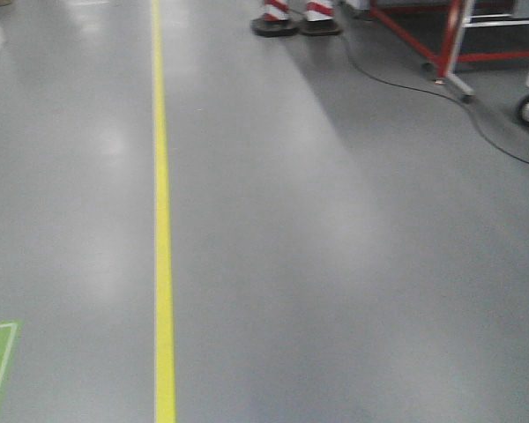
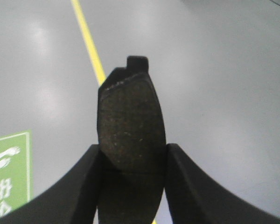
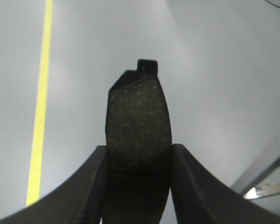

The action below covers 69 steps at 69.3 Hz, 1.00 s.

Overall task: Move and align brake pads A on conveyor
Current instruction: 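Turn the base away from the table toward the yellow floor line, then drive forward along the yellow floor line holding both brake pads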

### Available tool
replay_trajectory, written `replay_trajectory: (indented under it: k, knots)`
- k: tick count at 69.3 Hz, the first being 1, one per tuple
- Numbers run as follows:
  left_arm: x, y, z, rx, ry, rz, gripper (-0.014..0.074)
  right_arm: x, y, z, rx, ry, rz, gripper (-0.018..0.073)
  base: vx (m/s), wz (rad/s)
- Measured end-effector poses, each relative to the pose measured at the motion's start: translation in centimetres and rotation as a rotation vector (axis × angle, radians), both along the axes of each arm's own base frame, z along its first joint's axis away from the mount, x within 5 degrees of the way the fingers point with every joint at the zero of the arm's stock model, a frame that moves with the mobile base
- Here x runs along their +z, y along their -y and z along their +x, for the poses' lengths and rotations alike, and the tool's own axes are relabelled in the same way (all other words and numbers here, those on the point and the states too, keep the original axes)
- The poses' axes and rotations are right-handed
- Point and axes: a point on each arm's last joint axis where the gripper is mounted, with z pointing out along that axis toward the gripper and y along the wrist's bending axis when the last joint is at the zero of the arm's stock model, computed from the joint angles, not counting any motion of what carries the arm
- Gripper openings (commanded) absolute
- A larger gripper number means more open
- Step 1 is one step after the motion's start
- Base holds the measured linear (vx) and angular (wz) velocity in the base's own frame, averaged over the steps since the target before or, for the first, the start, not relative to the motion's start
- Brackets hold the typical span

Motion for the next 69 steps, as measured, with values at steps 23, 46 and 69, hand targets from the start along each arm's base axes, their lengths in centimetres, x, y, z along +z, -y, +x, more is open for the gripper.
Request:
replay_trajectory:
  k: [23,46,69]
  knots:
    - [0.00,-0.01,-0.07,0.000,0.002,-0.001,-0.0006,-0.01,0.00,-0.01,0.000,-0.001,0.000,-0.0004,-0.13,0.46]
    - [0.00,-0.01,-0.07,0.000,0.002,0.000,-0.0006,-0.05,0.01,-0.03,0.000,-0.006,0.000,-0.0004,-0.02,0.10]
    - [0.00,-0.01,-0.07,0.000,0.002,0.000,-0.0006,-0.06,0.01,-0.04,-0.001,-0.008,0.000,-0.0004,0.06,0.05]
